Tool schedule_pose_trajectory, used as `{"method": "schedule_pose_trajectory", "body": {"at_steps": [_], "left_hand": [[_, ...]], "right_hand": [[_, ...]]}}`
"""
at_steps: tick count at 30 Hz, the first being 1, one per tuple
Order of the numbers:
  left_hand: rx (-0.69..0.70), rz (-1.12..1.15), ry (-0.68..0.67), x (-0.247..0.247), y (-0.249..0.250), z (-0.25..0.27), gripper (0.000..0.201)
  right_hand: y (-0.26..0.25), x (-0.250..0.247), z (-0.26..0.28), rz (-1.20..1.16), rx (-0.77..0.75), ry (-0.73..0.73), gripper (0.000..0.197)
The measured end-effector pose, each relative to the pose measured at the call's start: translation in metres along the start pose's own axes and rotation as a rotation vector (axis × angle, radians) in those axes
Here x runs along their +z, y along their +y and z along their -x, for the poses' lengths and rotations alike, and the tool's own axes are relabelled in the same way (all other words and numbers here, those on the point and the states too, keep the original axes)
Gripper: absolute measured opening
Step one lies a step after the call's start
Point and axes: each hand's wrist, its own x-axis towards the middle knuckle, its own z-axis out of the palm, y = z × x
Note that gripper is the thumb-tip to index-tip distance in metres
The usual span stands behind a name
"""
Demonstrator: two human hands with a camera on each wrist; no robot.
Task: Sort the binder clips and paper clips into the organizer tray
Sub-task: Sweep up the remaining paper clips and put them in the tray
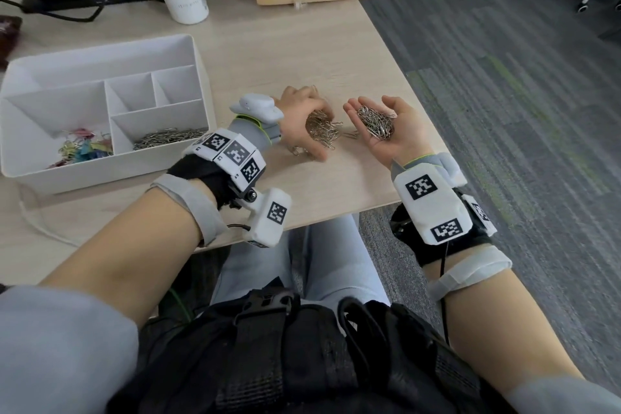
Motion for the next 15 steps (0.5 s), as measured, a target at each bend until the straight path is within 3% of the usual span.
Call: {"method": "schedule_pose_trajectory", "body": {"at_steps": [6, 11, 15], "left_hand": [[0.027, 0.17, 0.05, -0.002, -0.009, -0.003, 0.039], [0.026, 0.156, 0.11, -0.001, -0.011, -0.007, 0.029], [-0.023, 0.271, 0.203, -0.002, -0.014, -0.007, 0.022]], "right_hand": [[0.006, 0.007, -0.006, 0.009, 0.025, -0.012, 0.033], [0.011, 0.011, -0.012, -0.003, 0.045, -0.013, 0.038], [0.014, 0.016, -0.014, -0.071, 0.046, 0.007, 0.046]]}}
